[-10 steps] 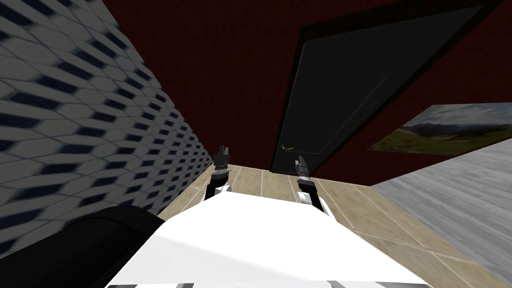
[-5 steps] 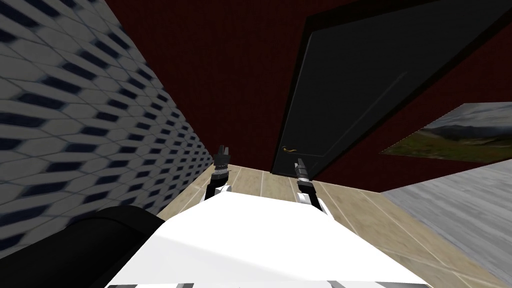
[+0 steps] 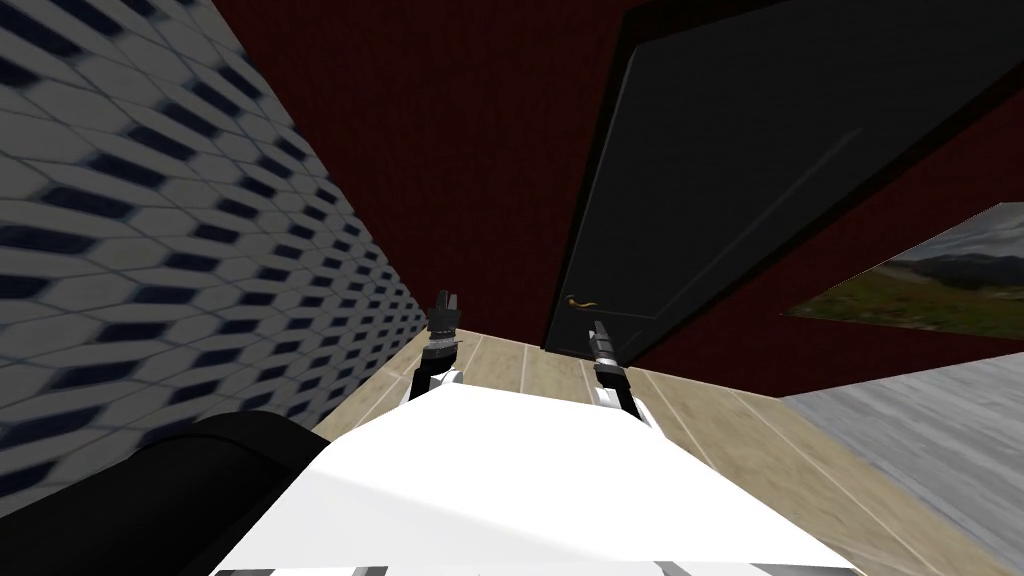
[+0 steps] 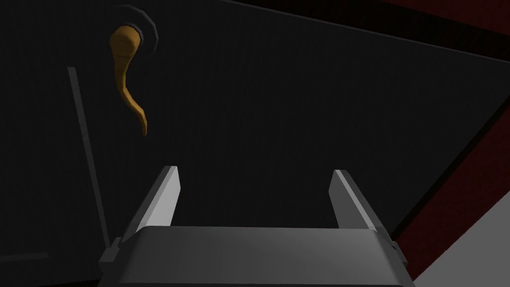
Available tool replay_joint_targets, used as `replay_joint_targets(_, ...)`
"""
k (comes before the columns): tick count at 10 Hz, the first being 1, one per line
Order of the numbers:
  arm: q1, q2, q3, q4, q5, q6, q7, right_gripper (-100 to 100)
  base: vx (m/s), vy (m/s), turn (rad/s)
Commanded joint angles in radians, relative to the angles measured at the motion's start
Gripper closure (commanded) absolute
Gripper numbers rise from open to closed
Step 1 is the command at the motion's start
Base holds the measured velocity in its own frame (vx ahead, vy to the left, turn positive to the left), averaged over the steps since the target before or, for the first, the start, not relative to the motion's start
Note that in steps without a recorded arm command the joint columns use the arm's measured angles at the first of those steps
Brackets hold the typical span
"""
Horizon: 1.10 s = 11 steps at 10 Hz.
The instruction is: Pull the door open
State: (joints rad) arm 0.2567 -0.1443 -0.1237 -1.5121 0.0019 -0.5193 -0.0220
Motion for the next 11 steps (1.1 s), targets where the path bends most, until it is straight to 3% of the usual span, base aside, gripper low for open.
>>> replay_joint_targets(1,-0.014,-0.005,-0.004,0.046,-0.003,-0.007,-0.006,-100,0.055,-0.031,0.037)
replay_joint_targets(11,-0.085,-0.036,-0.027,0.296,-0.024,-0.043,-0.043,-100,0.083,-0.040,0.056)
